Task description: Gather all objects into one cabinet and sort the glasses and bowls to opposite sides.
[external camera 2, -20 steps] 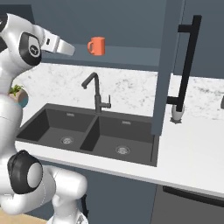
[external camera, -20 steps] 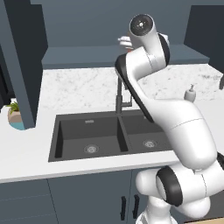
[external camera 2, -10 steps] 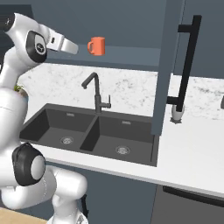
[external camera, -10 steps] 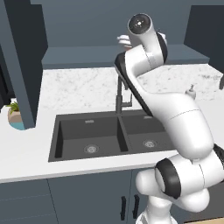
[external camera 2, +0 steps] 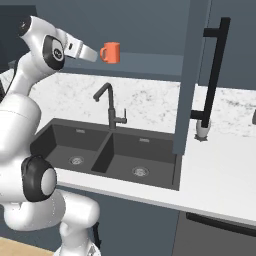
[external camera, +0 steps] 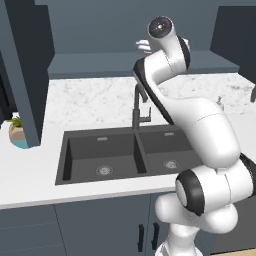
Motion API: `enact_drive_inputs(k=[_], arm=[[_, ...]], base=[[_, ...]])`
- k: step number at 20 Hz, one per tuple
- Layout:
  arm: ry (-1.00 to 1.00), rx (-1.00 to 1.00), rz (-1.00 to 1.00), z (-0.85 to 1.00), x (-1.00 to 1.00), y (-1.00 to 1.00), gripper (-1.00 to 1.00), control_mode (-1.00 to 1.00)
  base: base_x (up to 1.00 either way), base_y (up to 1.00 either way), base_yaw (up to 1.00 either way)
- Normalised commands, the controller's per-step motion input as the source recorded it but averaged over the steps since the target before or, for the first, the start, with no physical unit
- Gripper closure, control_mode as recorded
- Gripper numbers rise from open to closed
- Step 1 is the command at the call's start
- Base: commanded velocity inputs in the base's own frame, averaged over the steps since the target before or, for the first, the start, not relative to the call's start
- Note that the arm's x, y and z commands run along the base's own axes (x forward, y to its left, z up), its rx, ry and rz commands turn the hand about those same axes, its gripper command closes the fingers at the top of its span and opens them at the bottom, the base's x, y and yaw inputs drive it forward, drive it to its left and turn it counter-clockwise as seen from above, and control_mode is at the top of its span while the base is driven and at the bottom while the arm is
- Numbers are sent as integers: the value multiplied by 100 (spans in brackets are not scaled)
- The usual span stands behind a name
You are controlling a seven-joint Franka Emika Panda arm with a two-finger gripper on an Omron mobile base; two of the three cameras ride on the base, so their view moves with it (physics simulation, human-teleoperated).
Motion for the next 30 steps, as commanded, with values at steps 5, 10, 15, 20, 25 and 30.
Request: enact_drive_inputs(k=[5,10,15,20,25,30], arm=[[0,0,0,-16,23,0,-100,-100],[0,2,-1,-5,44,0,-100,-100],[0,1,-3,0,45,2,-100,-100],[0,0,-3,0,31,9,-100,-100],[0,0,-4,0,27,1,-100,-100],[1,1,-2,0,39,0,-100,-100]], base=[[0,0,0],[0,0,0],[0,0,0],[0,0,0],[0,0,0],[0,0,0]])
